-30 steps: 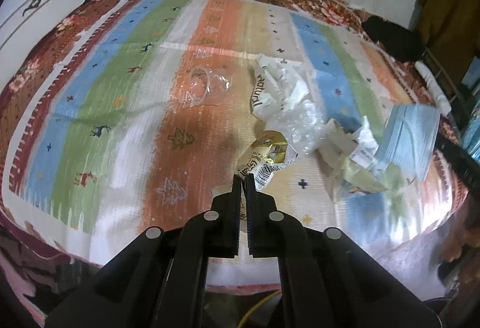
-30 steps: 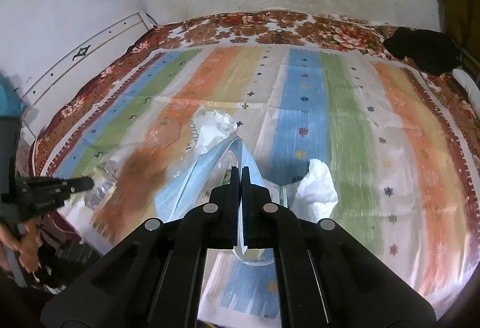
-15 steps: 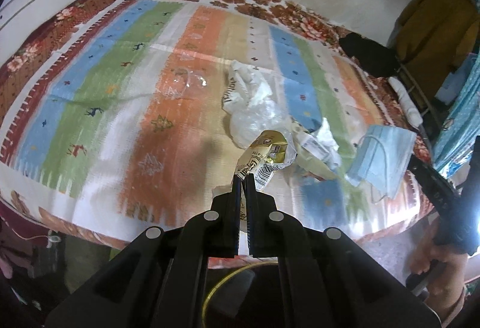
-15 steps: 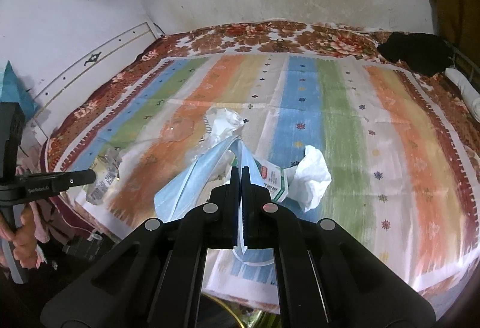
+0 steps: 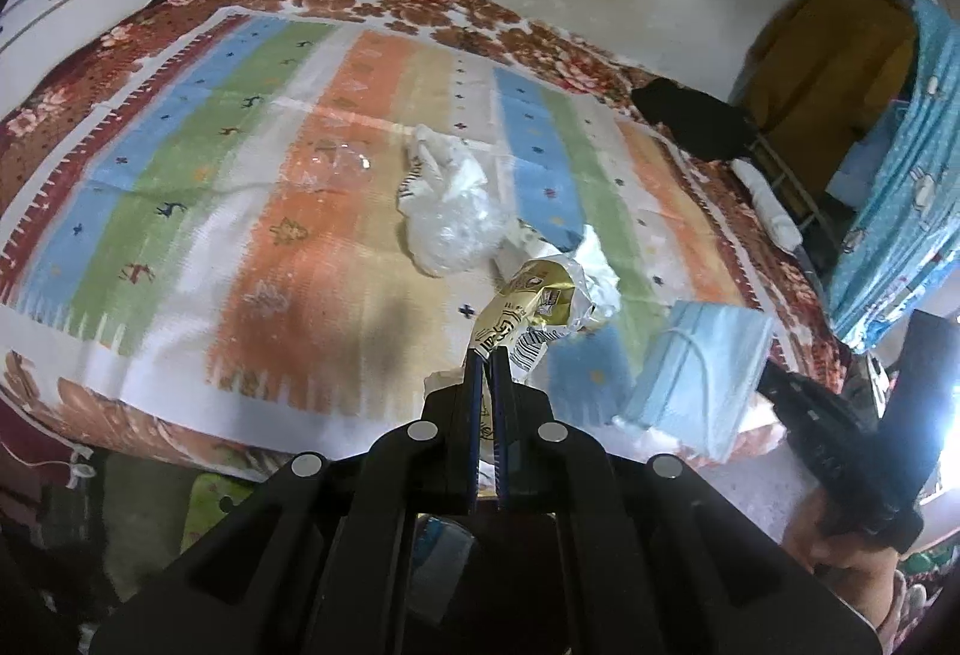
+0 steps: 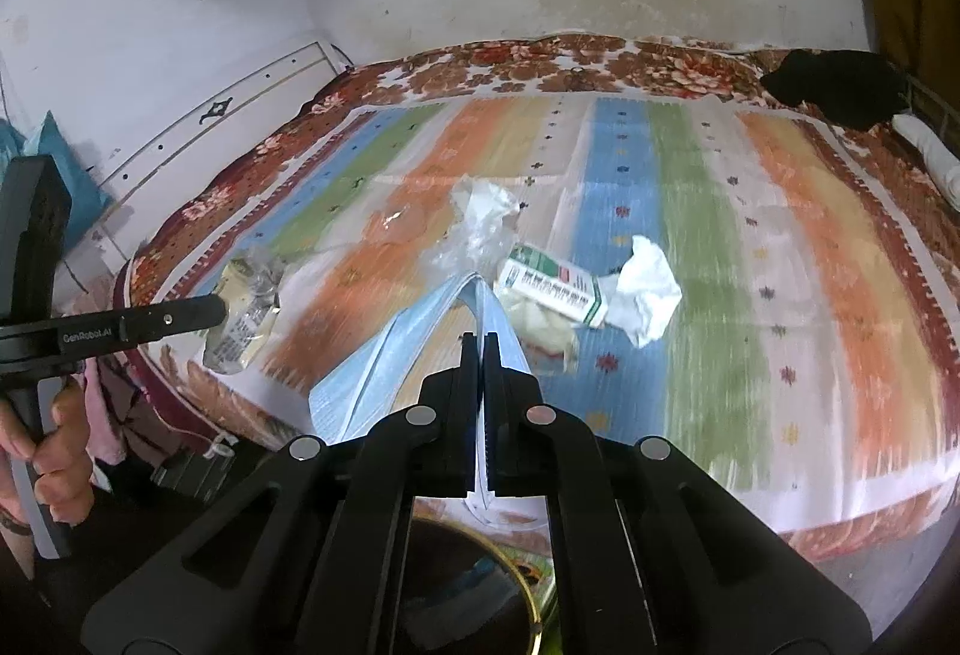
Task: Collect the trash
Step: 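Carry the wrapper in left gripper and mask in right gripper over the bin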
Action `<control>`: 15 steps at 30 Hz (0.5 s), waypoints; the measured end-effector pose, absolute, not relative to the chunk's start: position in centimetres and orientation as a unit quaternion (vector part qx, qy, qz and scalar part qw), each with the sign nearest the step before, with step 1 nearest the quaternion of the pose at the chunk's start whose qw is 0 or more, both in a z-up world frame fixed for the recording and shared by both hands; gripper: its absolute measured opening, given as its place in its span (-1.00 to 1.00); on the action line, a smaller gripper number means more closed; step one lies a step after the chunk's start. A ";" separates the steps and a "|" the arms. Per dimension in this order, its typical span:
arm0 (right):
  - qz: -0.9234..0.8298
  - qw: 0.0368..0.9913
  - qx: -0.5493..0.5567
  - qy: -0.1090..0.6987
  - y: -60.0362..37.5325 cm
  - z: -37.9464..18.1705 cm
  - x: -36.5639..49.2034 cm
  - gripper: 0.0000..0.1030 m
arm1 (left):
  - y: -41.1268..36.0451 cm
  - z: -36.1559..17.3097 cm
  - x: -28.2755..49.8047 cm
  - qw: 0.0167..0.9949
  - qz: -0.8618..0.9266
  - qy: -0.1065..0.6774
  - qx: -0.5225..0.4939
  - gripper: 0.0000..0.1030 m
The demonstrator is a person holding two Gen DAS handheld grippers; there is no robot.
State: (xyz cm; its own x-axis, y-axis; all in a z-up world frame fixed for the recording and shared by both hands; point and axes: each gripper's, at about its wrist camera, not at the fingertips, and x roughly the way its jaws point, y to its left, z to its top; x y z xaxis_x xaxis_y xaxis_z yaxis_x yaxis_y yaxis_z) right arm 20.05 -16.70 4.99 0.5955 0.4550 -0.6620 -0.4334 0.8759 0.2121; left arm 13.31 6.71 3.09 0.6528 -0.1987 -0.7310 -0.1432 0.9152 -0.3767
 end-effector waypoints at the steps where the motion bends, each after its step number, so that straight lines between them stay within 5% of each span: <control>1: 0.250 0.892 0.016 0.376 -16.9 4.9 19.5 -0.98 | 6.3 3.1 12.8 0.887 -0.021 0.413 -0.205 -0.95; 15: 0.262 0.880 0.023 0.395 -17.6 2.7 13.9 -0.98 | 4.3 2.0 8.1 0.892 -0.042 0.408 -0.189 -0.95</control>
